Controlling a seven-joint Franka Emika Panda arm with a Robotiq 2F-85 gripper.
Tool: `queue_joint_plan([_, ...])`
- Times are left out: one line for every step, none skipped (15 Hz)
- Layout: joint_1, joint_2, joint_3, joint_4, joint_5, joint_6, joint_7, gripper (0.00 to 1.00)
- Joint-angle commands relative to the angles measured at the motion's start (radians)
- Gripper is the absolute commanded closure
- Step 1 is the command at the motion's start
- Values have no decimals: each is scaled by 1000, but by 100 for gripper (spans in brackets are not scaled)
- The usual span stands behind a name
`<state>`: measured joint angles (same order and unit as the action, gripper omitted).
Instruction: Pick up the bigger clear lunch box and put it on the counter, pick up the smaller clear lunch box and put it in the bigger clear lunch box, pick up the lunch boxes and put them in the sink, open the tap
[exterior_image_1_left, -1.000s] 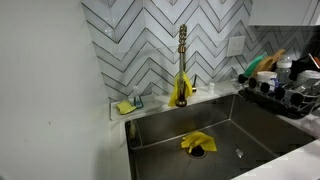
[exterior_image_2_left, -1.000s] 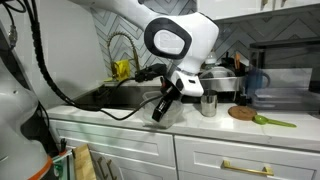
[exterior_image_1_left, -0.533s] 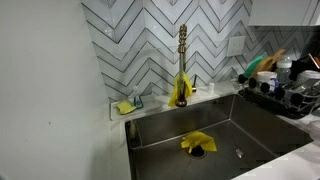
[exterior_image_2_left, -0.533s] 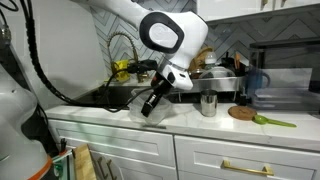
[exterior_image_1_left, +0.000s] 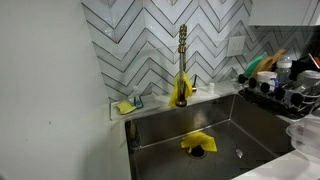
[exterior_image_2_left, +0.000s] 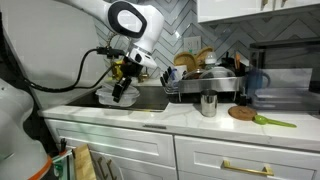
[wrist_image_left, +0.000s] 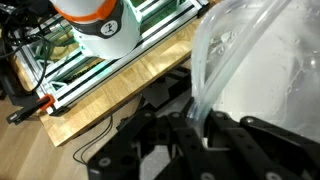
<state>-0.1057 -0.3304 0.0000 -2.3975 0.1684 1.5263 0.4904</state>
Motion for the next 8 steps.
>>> queue_joint_plan([78, -77, 98, -48, -7, 47, -16, 98])
queue_joint_plan([102, -71, 126, -47, 4, 82, -20, 98])
queue_joint_plan([123, -64, 148, -38, 16, 110, -27, 98])
queue_joint_plan([93, -49, 122, -16, 5, 58, -4, 98])
queue_joint_plan([108, -48, 139, -15, 5, 67, 4, 93])
queue_joint_plan([109, -47, 142, -14, 5, 67, 7, 93])
queue_joint_plan([106, -47, 137, -14, 4, 67, 7, 93])
queue_joint_plan([101, -45, 130, -13, 4, 67, 5, 93])
